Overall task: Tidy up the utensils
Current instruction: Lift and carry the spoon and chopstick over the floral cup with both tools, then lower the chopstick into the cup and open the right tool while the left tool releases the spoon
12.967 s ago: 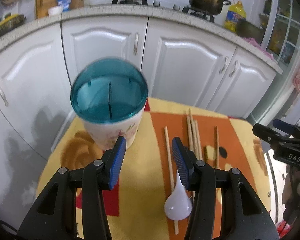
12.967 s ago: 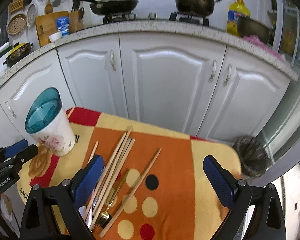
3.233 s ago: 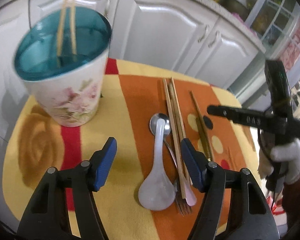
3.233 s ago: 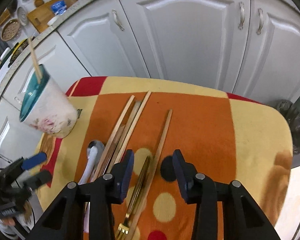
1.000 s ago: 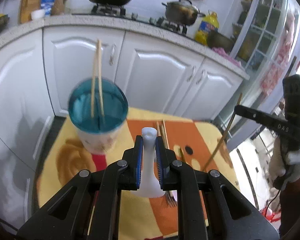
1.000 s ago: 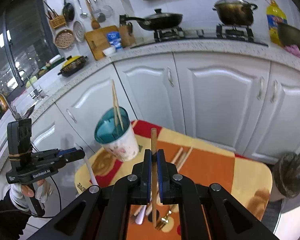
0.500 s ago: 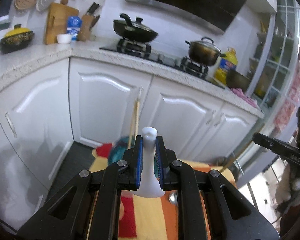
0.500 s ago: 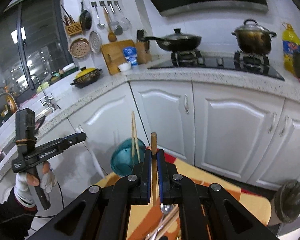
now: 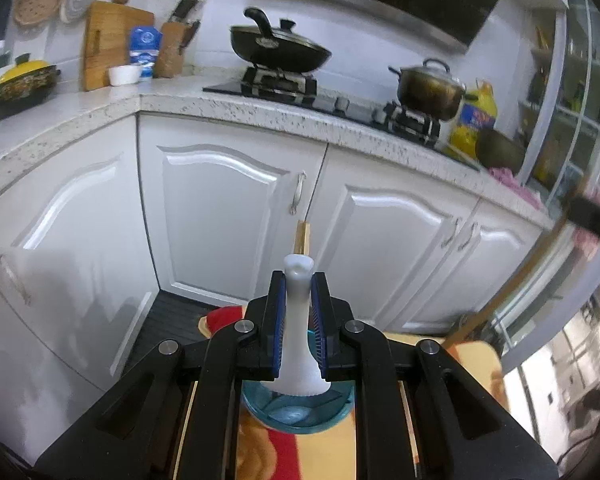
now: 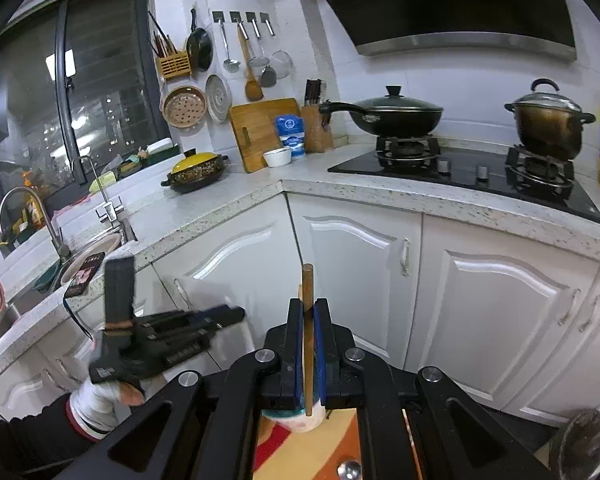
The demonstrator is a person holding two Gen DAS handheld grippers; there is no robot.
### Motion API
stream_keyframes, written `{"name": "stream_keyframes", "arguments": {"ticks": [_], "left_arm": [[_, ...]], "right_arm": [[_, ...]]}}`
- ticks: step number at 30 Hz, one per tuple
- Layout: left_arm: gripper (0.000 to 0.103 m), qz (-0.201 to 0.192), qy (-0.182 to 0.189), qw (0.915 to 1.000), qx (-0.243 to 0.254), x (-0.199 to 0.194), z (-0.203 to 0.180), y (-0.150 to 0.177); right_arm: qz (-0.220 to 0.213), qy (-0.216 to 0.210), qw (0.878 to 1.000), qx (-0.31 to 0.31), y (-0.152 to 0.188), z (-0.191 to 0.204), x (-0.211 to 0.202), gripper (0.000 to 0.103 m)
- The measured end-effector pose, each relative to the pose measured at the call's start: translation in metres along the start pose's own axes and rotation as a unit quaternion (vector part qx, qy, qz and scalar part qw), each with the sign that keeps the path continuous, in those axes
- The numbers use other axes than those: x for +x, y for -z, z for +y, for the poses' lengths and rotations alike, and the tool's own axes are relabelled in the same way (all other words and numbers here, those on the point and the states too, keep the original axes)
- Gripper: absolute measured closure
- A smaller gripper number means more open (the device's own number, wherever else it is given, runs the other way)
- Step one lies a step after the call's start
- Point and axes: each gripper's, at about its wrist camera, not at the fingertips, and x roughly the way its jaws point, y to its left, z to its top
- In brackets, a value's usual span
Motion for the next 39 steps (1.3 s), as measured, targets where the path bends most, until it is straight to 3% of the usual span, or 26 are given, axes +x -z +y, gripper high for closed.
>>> {"name": "stream_keyframes", "arguments": {"ticks": [10, 19, 28, 29, 33, 39], "left_arm": [[0.091, 0.039, -0.004, 0.9963, 0.076, 0.036, -0.002, 0.007], [0.091, 0.043, 0.020, 0.9959, 0.077, 0.057, 0.004, 0.008], [0.092, 0.065, 0.086, 0.9924, 0.058, 0.043, 0.027, -0.001], [0.092, 0.067, 0.094, 0.9912, 0.063, 0.041, 0.025, -0.001], [0.092, 0.084, 0.111, 0.9836, 0.115, 0.043, 0.017, -0.001], [0.091, 0.120, 0.133, 0.9590, 0.220, 0.044, 0.007, -0.005]], "right_arm": [[0.034, 0.000, 0.999, -0.005, -0.005, 0.002, 0.062, 0.098], [0.087, -0.006, 0.996, 0.025, 0.015, -0.019, 0.117, 0.098], [0.117, -0.018, 0.992, 0.049, 0.028, -0.036, 0.140, 0.098], [0.116, -0.018, 0.991, 0.057, 0.030, -0.039, 0.142, 0.098], [0.117, -0.021, 0.990, 0.082, 0.035, -0.046, 0.140, 0.081], [0.122, -0.025, 0.988, 0.086, 0.048, -0.050, 0.124, 0.079]]}}
